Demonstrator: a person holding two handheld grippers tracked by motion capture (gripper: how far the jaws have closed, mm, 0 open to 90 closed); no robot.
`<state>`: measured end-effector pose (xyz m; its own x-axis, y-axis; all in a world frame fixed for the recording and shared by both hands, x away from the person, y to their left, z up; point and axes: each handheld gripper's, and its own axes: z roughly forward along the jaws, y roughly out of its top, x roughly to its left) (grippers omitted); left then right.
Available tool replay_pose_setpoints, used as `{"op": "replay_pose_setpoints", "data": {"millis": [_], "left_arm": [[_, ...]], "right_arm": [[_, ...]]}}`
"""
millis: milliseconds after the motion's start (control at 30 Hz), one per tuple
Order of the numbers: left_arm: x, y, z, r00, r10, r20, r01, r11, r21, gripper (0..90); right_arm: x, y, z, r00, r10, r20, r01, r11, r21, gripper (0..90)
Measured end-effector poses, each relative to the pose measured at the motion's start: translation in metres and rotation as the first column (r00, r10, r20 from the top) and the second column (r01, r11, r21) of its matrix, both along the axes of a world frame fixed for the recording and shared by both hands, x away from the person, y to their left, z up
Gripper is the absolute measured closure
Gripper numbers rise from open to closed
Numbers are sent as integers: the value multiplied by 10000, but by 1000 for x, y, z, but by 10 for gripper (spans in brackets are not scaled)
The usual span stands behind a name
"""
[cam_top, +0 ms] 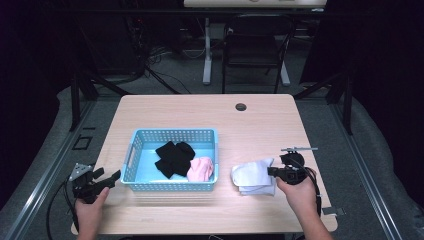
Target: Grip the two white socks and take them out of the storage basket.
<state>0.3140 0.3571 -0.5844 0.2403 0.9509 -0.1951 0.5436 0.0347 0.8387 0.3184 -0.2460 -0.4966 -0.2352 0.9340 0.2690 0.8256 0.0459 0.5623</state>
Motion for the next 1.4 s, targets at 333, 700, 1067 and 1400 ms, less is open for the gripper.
{"op": "replay_pose_setpoints", "data": {"millis": [333, 700, 1067, 1400], "left_arm": [[0, 0, 0, 10000, 0, 5, 0, 10000, -12, 236], [0, 0, 0, 10000, -2, 8, 2, 10000, -14, 236], [0, 0, 0, 10000, 1, -4, -1, 10000, -10, 236], [0, 0, 0, 10000, 1, -2, -1, 10000, 9, 236]], "right_arm": [[2, -13, -20, 9977, -521, -444, 516, 9986, -134, 852], [0, -7, -15, 9993, -338, -131, 328, 9969, -709, 662], [-11, 21, -12, 9958, 688, 606, -643, 9952, -743, 597], [-26, 38, -18, 9789, 1393, 1497, -1261, 9875, -941, 552]]}}
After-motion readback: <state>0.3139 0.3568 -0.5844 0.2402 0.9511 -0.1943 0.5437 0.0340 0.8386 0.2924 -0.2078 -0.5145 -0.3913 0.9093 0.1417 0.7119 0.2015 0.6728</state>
